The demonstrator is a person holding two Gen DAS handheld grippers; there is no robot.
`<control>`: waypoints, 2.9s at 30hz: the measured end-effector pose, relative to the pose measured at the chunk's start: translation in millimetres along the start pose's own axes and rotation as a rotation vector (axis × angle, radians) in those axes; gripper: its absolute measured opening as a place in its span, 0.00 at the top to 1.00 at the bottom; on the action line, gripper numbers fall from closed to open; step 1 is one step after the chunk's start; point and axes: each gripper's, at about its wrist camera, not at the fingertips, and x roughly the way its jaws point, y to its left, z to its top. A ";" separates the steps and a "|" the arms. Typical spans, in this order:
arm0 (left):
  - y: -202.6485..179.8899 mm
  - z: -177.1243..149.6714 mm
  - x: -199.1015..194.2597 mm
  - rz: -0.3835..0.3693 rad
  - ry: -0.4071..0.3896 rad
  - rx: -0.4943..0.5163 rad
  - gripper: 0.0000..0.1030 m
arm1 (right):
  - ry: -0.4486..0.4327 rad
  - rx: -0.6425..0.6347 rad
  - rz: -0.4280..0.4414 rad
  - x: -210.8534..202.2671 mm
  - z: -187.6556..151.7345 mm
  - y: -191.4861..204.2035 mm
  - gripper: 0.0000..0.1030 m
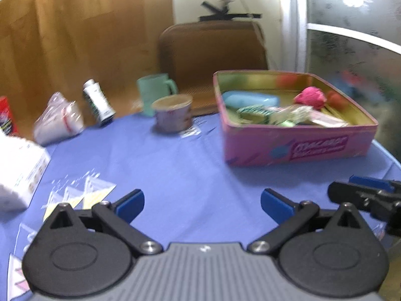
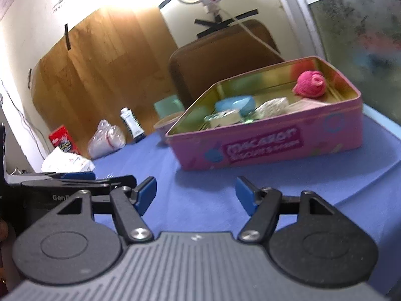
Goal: Organize soft objects
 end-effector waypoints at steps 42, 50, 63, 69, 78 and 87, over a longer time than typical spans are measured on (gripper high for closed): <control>-19.5 -20.0 30.4 0.069 0.111 0.107 0.00 | 0.051 0.146 -0.020 17.6 -9.0 -32.5 0.27; -18.7 -19.8 32.6 0.064 0.116 0.107 0.00 | 0.062 0.150 -0.019 20.3 -9.0 -34.0 0.26; -20.4 -21.8 33.7 0.088 0.126 0.121 0.00 | 0.053 0.161 -0.027 17.9 -9.3 -36.6 0.26; -17.7 -21.4 31.5 0.109 0.113 0.127 0.00 | 0.048 0.162 -0.027 15.8 -9.0 -37.7 0.26; -13.9 -22.2 28.2 0.114 0.109 0.116 0.00 | 0.045 0.155 -0.025 13.6 -8.1 -35.6 0.26; -9.6 -22.5 27.7 0.094 0.119 0.089 0.00 | 0.047 0.146 -0.024 13.9 -8.2 -32.3 0.25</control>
